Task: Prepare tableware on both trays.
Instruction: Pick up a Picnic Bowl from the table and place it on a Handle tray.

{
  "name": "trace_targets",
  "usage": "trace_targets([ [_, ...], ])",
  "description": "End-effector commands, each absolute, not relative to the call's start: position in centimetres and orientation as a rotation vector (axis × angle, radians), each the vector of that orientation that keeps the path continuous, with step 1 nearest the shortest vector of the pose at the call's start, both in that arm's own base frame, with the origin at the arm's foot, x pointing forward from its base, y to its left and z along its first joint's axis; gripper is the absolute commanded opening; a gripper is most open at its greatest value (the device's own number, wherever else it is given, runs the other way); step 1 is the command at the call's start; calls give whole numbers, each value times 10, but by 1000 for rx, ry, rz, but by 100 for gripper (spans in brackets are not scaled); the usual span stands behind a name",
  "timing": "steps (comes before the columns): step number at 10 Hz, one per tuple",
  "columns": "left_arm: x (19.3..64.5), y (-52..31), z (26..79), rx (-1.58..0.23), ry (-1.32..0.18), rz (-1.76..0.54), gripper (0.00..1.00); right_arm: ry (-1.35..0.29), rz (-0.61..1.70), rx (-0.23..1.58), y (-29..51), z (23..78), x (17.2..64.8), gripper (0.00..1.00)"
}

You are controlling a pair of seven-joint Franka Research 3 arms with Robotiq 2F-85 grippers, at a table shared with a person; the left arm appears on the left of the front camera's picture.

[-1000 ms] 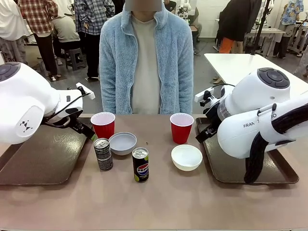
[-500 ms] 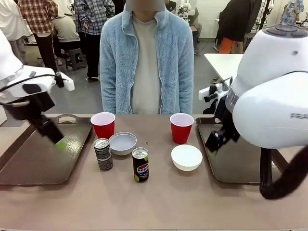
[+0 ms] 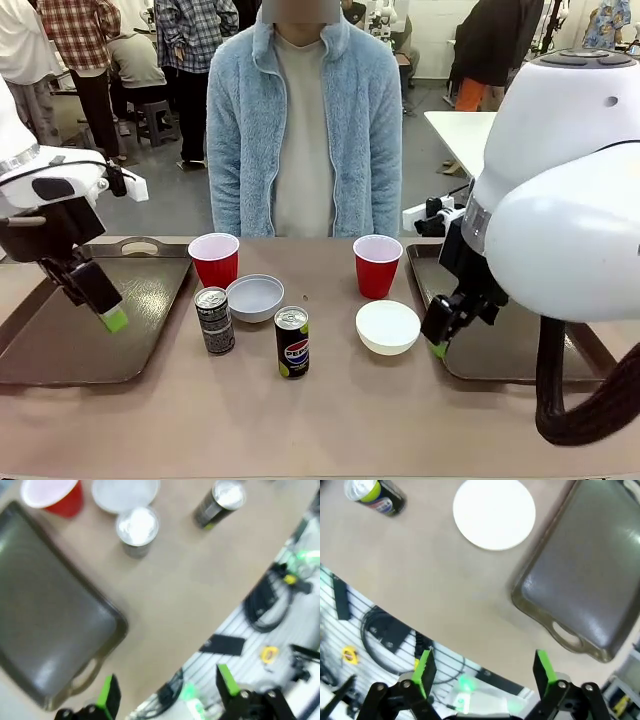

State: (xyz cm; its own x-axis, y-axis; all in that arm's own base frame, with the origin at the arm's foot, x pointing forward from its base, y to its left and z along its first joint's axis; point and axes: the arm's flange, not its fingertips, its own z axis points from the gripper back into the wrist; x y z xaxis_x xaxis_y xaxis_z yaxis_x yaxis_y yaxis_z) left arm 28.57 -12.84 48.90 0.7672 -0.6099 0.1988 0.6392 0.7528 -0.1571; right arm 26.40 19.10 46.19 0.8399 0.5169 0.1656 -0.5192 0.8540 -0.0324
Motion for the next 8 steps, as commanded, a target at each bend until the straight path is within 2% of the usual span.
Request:
trace_targets([
  [1,303,-88,475,-603,-208,-633,100,-240,468,342,137,448,271,100],
  [3,315,-25,475,-881,-284,-504,100,-371,306,683,67,453,258,100],
  [4,319,7,473,-939,-330,-407,100,-424,227,796,33,453,251,100],
  [6,320,67,467,-1016,-357,-251,100,-375,127,880,-20,439,236,100],
  [8,320,112,469,-985,-304,-154,100,-274,111,895,-53,424,221,100],
])
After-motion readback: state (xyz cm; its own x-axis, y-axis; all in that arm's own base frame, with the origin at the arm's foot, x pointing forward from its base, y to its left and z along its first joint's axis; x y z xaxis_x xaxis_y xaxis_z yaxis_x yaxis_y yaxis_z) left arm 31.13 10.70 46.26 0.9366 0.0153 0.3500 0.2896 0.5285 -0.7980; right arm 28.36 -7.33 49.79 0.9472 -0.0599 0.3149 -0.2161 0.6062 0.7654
